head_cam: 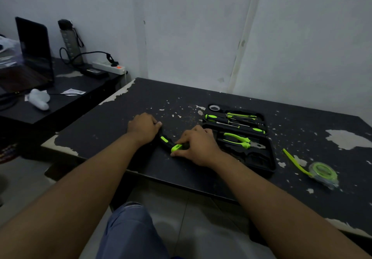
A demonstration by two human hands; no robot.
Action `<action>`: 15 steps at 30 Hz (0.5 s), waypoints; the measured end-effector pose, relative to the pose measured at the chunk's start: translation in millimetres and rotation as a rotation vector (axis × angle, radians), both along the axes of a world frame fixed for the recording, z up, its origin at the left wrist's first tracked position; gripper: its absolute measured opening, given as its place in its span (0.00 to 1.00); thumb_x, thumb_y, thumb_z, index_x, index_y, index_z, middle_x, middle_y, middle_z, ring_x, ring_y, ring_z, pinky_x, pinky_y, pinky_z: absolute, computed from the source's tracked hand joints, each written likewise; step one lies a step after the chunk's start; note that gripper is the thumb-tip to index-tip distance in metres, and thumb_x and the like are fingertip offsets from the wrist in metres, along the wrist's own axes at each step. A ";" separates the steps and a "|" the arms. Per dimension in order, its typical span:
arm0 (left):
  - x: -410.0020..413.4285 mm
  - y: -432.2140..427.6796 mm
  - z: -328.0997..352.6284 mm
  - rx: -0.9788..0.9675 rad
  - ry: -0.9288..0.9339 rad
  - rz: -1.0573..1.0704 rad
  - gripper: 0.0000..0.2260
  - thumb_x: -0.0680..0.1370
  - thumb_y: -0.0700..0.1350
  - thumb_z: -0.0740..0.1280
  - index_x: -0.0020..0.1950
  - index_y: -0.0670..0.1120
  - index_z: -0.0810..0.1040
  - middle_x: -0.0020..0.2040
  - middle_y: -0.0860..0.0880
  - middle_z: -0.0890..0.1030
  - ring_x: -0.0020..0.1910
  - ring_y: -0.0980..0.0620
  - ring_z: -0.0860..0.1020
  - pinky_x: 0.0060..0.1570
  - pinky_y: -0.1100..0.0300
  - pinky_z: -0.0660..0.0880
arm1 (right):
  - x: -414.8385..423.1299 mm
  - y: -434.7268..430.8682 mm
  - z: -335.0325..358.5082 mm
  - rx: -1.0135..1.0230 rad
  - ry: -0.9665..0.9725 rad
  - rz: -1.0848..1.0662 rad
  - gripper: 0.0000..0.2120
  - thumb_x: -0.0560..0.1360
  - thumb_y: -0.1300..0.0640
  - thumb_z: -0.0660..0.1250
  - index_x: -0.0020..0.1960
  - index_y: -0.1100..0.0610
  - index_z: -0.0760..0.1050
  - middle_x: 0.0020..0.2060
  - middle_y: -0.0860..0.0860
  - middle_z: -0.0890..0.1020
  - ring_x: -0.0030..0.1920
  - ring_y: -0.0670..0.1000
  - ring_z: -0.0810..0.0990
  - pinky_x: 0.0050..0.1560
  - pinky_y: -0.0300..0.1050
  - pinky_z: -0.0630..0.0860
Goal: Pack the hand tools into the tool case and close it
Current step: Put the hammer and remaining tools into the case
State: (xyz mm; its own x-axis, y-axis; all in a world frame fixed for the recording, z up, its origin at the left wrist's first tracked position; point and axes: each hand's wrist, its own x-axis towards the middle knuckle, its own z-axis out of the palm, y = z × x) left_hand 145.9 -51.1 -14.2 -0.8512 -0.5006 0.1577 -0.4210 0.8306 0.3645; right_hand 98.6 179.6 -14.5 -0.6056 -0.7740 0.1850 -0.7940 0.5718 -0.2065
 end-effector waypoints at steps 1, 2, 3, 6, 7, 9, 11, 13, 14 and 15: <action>-0.7 -0.8 1.5 0.000 -0.026 -0.004 0.16 0.82 0.59 0.65 0.47 0.52 0.87 0.51 0.49 0.86 0.55 0.43 0.83 0.60 0.45 0.78 | 0.6 -0.1 0.1 -0.005 0.017 0.003 0.25 0.70 0.26 0.70 0.59 0.39 0.85 0.56 0.38 0.82 0.60 0.49 0.70 0.64 0.56 0.64; -2.7 -1.3 3.9 0.009 -0.046 -0.018 0.17 0.83 0.59 0.64 0.47 0.51 0.87 0.48 0.49 0.86 0.52 0.44 0.83 0.57 0.47 0.79 | 0.7 -0.1 1.2 -0.014 0.032 0.006 0.24 0.70 0.26 0.70 0.59 0.39 0.85 0.56 0.39 0.82 0.60 0.49 0.71 0.64 0.56 0.64; -4.1 -0.6 7.7 0.032 -0.056 -0.031 0.18 0.84 0.58 0.63 0.46 0.50 0.87 0.45 0.49 0.85 0.50 0.45 0.84 0.55 0.48 0.80 | 0.7 -0.2 2.3 -0.024 0.044 0.007 0.24 0.71 0.26 0.70 0.59 0.39 0.85 0.55 0.39 0.82 0.60 0.49 0.71 0.64 0.57 0.64; -11.8 0.4 16.2 0.128 0.008 -0.035 0.15 0.84 0.57 0.63 0.49 0.49 0.83 0.46 0.49 0.84 0.47 0.46 0.82 0.54 0.49 0.79 | -2.0 1.2 7.5 -0.074 0.080 0.002 0.24 0.70 0.27 0.70 0.60 0.39 0.85 0.55 0.39 0.83 0.59 0.49 0.73 0.62 0.56 0.65; -13.8 1.2 18.6 0.161 0.049 -0.025 0.13 0.84 0.57 0.63 0.49 0.51 0.80 0.47 0.49 0.84 0.47 0.47 0.82 0.53 0.48 0.79 | -3.4 2.6 9.0 -0.110 0.081 -0.005 0.24 0.70 0.27 0.71 0.60 0.40 0.85 0.54 0.39 0.83 0.58 0.49 0.74 0.62 0.55 0.66; -19.1 3.4 23.1 0.221 0.141 -0.015 0.11 0.82 0.59 0.64 0.48 0.53 0.75 0.46 0.51 0.83 0.46 0.48 0.82 0.52 0.48 0.80 | -7.0 7.6 12.8 -0.203 0.072 -0.018 0.23 0.70 0.29 0.73 0.58 0.41 0.86 0.51 0.40 0.84 0.55 0.48 0.76 0.59 0.54 0.68; -25.2 11.0 31.1 0.299 0.237 -0.016 0.09 0.81 0.56 0.67 0.48 0.51 0.76 0.46 0.51 0.84 0.46 0.49 0.81 0.52 0.50 0.78 | -11.9 15.7 17.6 -0.306 0.030 -0.030 0.19 0.71 0.34 0.75 0.56 0.43 0.86 0.47 0.40 0.82 0.51 0.47 0.77 0.54 0.51 0.72; -31.9 21.6 40.7 0.396 0.302 -0.023 0.08 0.81 0.53 0.69 0.47 0.50 0.77 0.46 0.50 0.83 0.47 0.49 0.81 0.50 0.53 0.76 | -18.3 26.1 22.8 -0.412 -0.049 -0.044 0.16 0.70 0.39 0.77 0.54 0.46 0.86 0.44 0.40 0.81 0.46 0.45 0.79 0.49 0.47 0.75; -35.5 26.8 44.5 0.442 0.321 -0.020 0.09 0.81 0.53 0.69 0.47 0.50 0.78 0.46 0.50 0.83 0.46 0.49 0.80 0.49 0.53 0.76 | -21.8 31.5 25.3 -0.455 -0.088 -0.054 0.16 0.69 0.42 0.79 0.54 0.47 0.87 0.44 0.41 0.81 0.44 0.44 0.79 0.47 0.44 0.75; -38.1 33.0 48.4 0.489 0.335 -0.018 0.09 0.81 0.54 0.69 0.46 0.49 0.78 0.46 0.49 0.83 0.45 0.49 0.81 0.48 0.52 0.78 | -25.3 37.5 27.5 -0.484 -0.117 -0.065 0.15 0.69 0.44 0.80 0.54 0.48 0.87 0.44 0.42 0.82 0.42 0.43 0.78 0.45 0.41 0.74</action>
